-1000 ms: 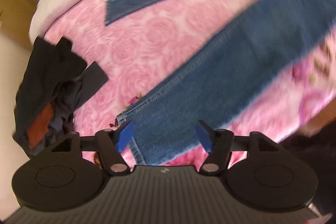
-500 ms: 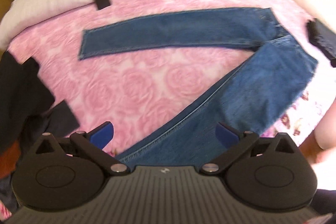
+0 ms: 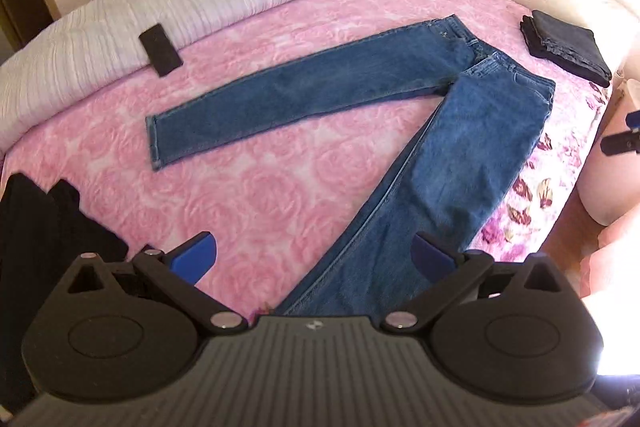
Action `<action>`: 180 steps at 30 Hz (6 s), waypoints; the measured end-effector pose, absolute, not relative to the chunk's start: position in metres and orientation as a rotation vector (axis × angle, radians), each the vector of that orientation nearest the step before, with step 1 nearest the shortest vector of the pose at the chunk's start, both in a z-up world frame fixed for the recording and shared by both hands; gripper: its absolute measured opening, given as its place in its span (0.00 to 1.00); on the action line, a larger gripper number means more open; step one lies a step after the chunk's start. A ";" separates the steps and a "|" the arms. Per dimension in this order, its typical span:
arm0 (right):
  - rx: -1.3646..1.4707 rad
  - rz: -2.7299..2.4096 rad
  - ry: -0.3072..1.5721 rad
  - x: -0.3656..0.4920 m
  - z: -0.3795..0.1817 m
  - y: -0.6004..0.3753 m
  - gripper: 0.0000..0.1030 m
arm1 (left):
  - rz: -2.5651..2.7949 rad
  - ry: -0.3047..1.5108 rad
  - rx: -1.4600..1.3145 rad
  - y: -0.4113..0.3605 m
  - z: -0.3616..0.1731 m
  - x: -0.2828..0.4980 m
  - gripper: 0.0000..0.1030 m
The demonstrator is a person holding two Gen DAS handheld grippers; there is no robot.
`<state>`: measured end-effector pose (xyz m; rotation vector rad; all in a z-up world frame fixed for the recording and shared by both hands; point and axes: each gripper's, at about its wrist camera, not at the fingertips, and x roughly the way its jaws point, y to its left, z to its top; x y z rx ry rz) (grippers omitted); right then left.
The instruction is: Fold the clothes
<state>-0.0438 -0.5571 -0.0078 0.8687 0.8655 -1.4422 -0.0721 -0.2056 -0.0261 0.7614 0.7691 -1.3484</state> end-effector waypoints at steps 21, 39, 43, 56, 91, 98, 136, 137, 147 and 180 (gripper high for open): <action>0.837 -1.250 1.017 0.053 -0.073 -0.522 0.86 | -1.213 0.844 0.875 -0.106 -0.062 -0.037 0.99; 0.795 -1.202 1.101 0.068 -0.067 -0.534 0.86 | -1.218 0.890 0.830 -0.102 -0.073 -0.040 0.99; 0.794 -1.214 1.105 0.062 -0.064 -0.536 0.86 | -1.224 0.885 0.832 -0.110 -0.075 -0.043 0.99; 0.792 -1.274 1.125 0.008 -0.062 -0.543 0.86 | -1.318 0.780 0.945 -0.144 -0.090 -0.090 0.99; -0.019 -0.873 1.362 -0.241 -0.219 -0.626 0.71 | -1.110 0.530 1.324 -0.239 -0.273 -0.249 0.62; -0.192 -0.866 1.443 -0.296 -0.262 -0.632 0.70 | -1.134 0.443 1.381 -0.247 -0.276 -0.247 0.64; -0.423 -0.673 1.432 -0.338 -0.292 -0.668 0.08 | -1.018 0.414 1.475 -0.260 -0.265 -0.214 0.05; -0.410 -0.676 1.426 -0.338 -0.283 -0.670 0.08 | -1.022 0.415 1.477 -0.261 -0.256 -0.210 0.05; -0.384 -0.581 1.393 -0.335 -0.182 -0.710 0.08 | -1.052 0.426 1.421 -0.318 -0.149 -0.145 0.05; 0.098 -0.286 1.518 -0.293 -0.195 -1.063 0.15 | -1.309 0.999 1.596 -0.657 -0.215 0.122 0.08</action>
